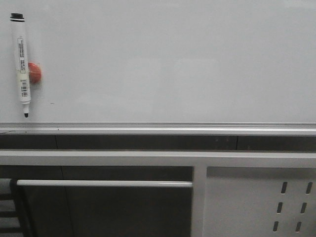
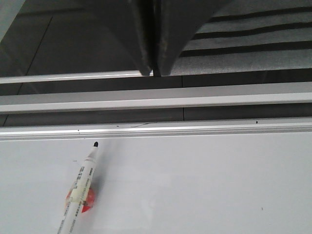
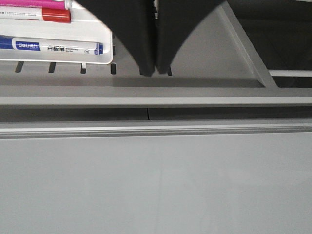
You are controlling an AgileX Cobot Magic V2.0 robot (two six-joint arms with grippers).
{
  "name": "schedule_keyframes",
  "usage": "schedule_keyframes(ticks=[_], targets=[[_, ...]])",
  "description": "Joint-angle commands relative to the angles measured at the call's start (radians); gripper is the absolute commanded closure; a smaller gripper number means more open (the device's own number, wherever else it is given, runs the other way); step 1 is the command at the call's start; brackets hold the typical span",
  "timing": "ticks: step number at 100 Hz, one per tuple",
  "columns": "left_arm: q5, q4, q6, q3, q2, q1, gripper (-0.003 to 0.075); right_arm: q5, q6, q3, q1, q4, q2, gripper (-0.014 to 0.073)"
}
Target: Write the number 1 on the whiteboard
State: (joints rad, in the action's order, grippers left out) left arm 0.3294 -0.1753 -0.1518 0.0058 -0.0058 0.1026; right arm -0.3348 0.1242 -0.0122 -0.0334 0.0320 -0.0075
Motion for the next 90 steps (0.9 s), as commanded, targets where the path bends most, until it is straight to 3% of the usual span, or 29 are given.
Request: schedule_keyframes(ticks=[1,71,90], targets=[[-0.052,-0.01,0.009,0.022,-0.028,-0.003,0.0738,0.023,-0.004,-0.028,0.005,-0.005,-0.022,0.0656],[-0.052,-0.01,0.009,0.022,-0.028,-0.003,0.0738,0.023,-0.004,-0.028,0.005,-0.005,-0.022,0.0656],[-0.111,-0.038,0.009,0.022,-0.028,-0.003,0.0738,0.023,-0.004,-0.028,0.005,-0.005,-0.022,0.0656]])
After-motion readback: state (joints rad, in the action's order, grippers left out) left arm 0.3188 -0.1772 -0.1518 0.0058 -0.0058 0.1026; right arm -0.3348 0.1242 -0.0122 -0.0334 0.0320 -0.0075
